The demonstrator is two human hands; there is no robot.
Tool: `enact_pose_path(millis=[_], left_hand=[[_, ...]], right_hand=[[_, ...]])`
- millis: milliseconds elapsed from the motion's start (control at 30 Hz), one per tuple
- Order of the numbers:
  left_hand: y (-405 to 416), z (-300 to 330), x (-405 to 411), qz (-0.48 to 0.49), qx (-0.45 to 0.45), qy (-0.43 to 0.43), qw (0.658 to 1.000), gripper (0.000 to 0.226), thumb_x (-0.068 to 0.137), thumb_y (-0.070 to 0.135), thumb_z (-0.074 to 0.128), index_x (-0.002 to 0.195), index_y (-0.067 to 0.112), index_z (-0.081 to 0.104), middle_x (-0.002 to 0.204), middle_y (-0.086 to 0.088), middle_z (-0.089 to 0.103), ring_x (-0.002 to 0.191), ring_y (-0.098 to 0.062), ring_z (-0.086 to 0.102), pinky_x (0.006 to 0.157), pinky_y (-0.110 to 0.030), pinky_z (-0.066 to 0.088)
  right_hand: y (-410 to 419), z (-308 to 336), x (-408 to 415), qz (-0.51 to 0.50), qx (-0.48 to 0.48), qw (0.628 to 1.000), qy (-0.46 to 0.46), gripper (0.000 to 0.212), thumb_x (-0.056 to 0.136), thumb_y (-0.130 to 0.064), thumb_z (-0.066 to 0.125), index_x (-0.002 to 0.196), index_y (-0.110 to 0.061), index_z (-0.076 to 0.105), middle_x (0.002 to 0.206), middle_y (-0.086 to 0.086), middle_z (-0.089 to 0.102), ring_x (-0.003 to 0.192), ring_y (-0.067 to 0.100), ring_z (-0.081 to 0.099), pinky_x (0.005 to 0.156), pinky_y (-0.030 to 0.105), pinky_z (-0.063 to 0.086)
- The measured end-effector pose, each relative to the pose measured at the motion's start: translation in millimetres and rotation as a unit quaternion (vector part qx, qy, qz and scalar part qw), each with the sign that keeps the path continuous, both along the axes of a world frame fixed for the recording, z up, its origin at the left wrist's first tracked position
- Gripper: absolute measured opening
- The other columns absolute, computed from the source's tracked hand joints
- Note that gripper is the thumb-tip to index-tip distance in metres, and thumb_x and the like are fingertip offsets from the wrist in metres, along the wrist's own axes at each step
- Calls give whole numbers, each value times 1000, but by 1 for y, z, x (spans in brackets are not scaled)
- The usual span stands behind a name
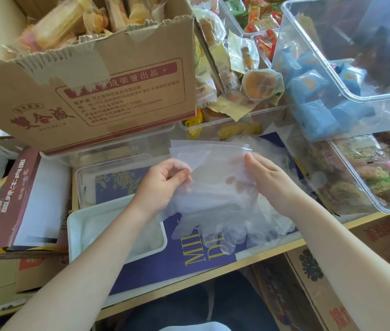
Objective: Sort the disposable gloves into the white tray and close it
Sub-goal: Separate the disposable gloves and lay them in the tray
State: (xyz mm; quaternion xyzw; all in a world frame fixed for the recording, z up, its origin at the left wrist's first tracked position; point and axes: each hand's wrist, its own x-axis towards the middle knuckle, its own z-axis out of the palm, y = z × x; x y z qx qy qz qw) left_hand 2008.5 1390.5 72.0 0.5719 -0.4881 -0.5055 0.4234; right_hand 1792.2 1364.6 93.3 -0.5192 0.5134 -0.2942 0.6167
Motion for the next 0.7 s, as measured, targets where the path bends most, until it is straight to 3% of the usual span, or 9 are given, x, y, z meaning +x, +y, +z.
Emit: enact_pose_path(millis=[100, 167, 300, 400, 467, 533, 567, 633, 700], left_hand=[[-2, -1, 0, -10, 0, -4, 1000, 18, 92, 7, 55, 79, 17, 60, 62, 10, 64, 63, -5, 58, 72, -21, 45], [-3, 1, 0, -14, -5, 10, 1000, 16, 91, 7, 55, 79, 16, 60, 62, 10, 64, 62, -3, 58, 71, -16, 45], [-6, 3, 5, -31, -20, 18, 999, 15, 91, 8, 54, 78, 14, 60, 61, 11, 64, 62, -2, 57, 70, -12, 44], [-5, 5, 8, -60, -27, -8, 998, 15, 91, 9, 54, 79, 15, 60, 62, 13, 64, 63, -1, 57, 70, -12, 44], [-4, 6, 6, -68, -31, -16, 997, 13, 92, 10, 54, 82, 15, 61, 63, 12, 64, 64, -1, 57, 70, -12, 44], [-2, 7, 2, -71, -33, -7, 997, 10, 91, 13, 54, 84, 16, 61, 65, 12, 65, 66, 0, 59, 72, -11, 44], [-2, 7, 0, -71, -34, -4, 997, 9, 90, 17, 54, 85, 18, 61, 66, 12, 66, 68, 0, 60, 73, -11, 44], [0, 6, -3, -65, -37, -9, 997, 8, 89, 22, 53, 85, 21, 61, 68, 16, 67, 72, 2, 61, 76, -12, 43], [0, 5, -5, -54, -39, -7, 998, 13, 92, 19, 53, 82, 21, 60, 68, 15, 67, 71, 1, 59, 75, -16, 42]], right_hand=[[-4, -2, 2, -26, -1, 1000, 18, 43, 101, -37, 26, 109, -19, 64, 93, -4, 71, 87, 15, 62, 84, 30, 45], [-6, -4, 3, -50, 9, 998, 40, 43, 101, -41, 26, 112, -18, 61, 105, -8, 62, 102, 8, 55, 92, 25, 39], [-9, -3, 1, -91, 25, 996, -1, 47, 101, -42, 28, 93, -16, 66, 88, -5, 71, 84, 8, 64, 77, 17, 46], [-11, -2, 1, -109, 33, 993, -2, 51, 98, -50, 30, 108, -16, 66, 108, 13, 69, 96, 26, 63, 88, 35, 45], [-11, 0, 4, -99, 3, 995, -8, 49, 99, -46, 27, 101, -16, 67, 89, 8, 71, 86, 20, 64, 83, 31, 46], [-9, 3, 9, -106, -35, 994, 4, 45, 101, -38, 25, 91, -19, 64, 63, -7, 65, 62, 4, 59, 63, 16, 45], [-8, 4, 12, -113, -46, 993, 4, 43, 101, -37, 25, 90, -20, 63, 60, -7, 63, 58, 4, 58, 59, 16, 44], [-6, 3, 19, -129, -47, 990, -18, 43, 101, -39, 24, 90, -22, 62, 72, 6, 65, 69, 15, 62, 66, 25, 46], [-4, 2, 21, -138, -27, 989, -42, 43, 99, -42, 24, 91, -23, 61, 76, 7, 68, 72, 20, 63, 67, 27, 48]])
